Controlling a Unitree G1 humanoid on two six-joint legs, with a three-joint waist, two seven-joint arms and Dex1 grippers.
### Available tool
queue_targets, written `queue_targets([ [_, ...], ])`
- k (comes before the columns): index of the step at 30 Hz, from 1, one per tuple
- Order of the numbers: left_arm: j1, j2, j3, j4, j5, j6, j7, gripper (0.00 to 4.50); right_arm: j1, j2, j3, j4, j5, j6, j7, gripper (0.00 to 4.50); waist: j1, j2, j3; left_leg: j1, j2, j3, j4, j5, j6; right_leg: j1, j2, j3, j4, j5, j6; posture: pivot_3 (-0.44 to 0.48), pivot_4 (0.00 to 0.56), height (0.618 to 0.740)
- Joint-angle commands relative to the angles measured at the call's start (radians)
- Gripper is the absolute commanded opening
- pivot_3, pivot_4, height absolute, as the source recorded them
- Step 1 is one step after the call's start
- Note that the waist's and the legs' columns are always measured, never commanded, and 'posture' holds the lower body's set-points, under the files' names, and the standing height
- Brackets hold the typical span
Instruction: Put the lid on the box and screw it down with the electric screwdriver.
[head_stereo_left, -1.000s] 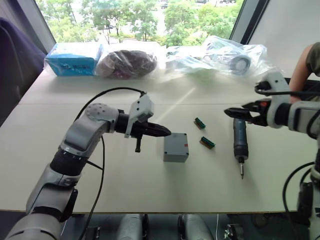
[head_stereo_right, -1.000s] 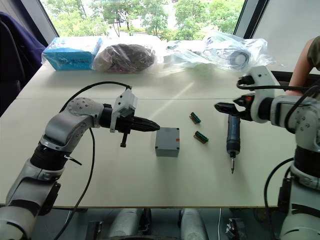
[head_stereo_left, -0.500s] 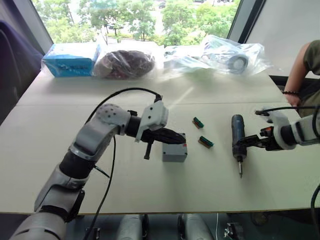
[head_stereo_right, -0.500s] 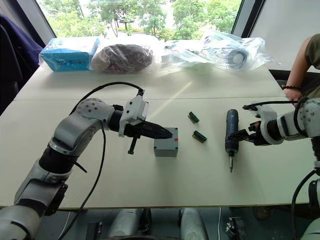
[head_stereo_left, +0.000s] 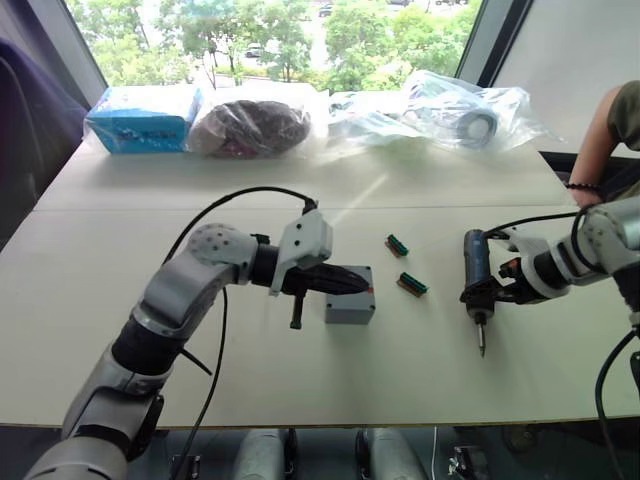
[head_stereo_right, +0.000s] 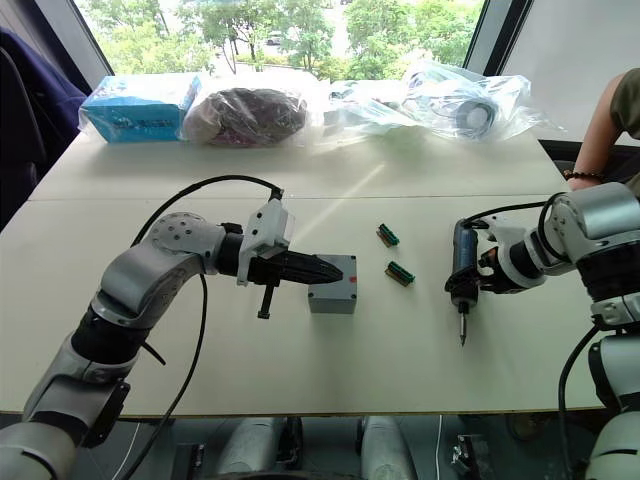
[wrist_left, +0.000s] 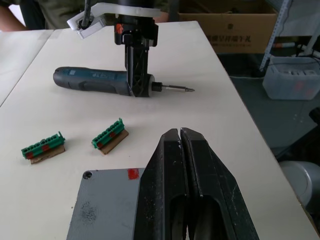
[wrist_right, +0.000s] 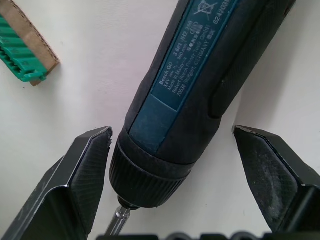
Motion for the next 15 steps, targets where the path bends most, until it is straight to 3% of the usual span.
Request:
queue_targets([
  [1,0.001,0.001,0.029,-0.031,-0.018,0.005,0.024,0.0,-0.016,0.008,0.052,0.016,-0.064,-0.045,0.077,3.06,0.001,0.0,0.0,0.0,0.0,0.0,0.0,0.0,0.0,0.0,0.0,0.0,0.0,0.0,0.0,0.0,0.15,0.74],
  [5,0.006,0.011,0.039,-0.03,-0.02,0.009,0.038,0.0,-0.021,0.019,0.089,0.038,-0.12,-0.069,0.145,1.74,0.0,0.0,0.0,0.0,0.0,0.0,0.0,0.0,0.0,0.0,0.0,0.0,0.0,0.0,0.0,0.0,0.15,0.74],
  [10,0.011,0.043,0.062,-0.004,-0.015,0.004,0.04,0.0,-0.044,0.035,0.065,0.098,-0.19,-0.086,0.166,1.74,-0.001,-0.001,0.0,0.0,0.0,0.0,0.0,0.0,0.0,0.0,0.0,0.0,0.0,0.0,0.0,0.0,0.15,0.74],
  [15,0.003,0.068,0.09,0.069,-0.011,-0.014,0.017,0.0,-0.202,0.074,-0.108,0.294,-0.279,-0.26,0.103,1.74,-0.005,0.002,0.001,0.002,0.0,0.002,0.0,0.0,0.0,0.001,0.0,0.001,0.001,0.0,0.0,0.0,0.15,0.74],
])
